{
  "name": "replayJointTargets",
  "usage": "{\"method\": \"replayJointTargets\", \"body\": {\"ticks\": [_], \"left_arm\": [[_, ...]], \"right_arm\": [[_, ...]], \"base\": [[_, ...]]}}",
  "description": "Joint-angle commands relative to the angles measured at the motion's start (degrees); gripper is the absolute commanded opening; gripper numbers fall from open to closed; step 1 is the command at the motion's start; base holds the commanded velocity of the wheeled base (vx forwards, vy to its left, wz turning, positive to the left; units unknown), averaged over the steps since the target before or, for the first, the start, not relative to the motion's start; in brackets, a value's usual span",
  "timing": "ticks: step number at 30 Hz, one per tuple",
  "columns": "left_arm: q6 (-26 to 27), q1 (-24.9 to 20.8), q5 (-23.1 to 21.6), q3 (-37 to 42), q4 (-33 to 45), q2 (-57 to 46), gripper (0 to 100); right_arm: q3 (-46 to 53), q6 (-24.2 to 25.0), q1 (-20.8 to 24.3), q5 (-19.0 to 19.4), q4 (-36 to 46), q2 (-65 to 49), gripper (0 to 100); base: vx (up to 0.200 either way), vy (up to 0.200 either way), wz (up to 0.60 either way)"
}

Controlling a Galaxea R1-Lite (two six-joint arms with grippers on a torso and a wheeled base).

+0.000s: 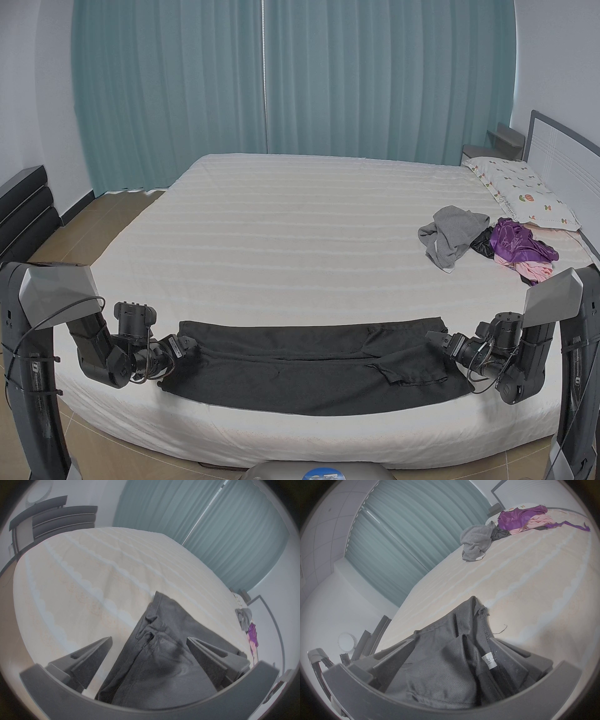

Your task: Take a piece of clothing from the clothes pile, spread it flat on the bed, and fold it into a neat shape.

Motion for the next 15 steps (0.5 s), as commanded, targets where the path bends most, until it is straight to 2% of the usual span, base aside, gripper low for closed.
{"method": "replayJointTargets", "body": {"ticks": [1, 3, 7, 10, 12, 14, 15], "left_arm": [[-1.9, 1.2, -0.4, 1.0, 0.0, -3.9, 100], [-4.5, 1.3, -0.6, 0.4, 0.2, -5.5, 100], [-4.7, 1.4, -0.5, -0.6, -0.4, -5.6, 100], [-5.0, 1.4, -0.2, -1.6, -0.2, -5.6, 100], [-8.0, 1.4, 0.0, -2.4, 0.4, -5.7, 100], [-8.8, 1.4, -0.1, -2.5, 0.3, -5.5, 100], [-8.6, 1.4, -0.2, -2.3, 0.0, -5.4, 100]], "right_arm": [[1.8, 1.8, -0.5, 0.1, -1.4, -1.9, 100], [2.4, 4.1, -1.2, 0.1, -1.5, -3.0, 100], [2.7, 7.7, -1.6, 0.1, -1.5, -3.3, 100], [2.8, 7.9, -2.0, 0.1, -1.4, -3.2, 100], [2.8, 8.3, -2.0, 0.1, -1.4, -2.9, 100], [2.9, 8.3, -2.0, 0.1, -1.4, -2.9, 100], [2.9, 8.6, -2.0, 0.1, -1.4, -2.9, 100]], "base": [[0.000, 0.000, 0.00], [0.000, 0.000, 0.00], [0.000, 0.000, 0.00], [0.000, 0.000, 0.00], [0.000, 0.000, 0.00], [0.000, 0.000, 0.00], [0.200, 0.000, 0.00]]}}
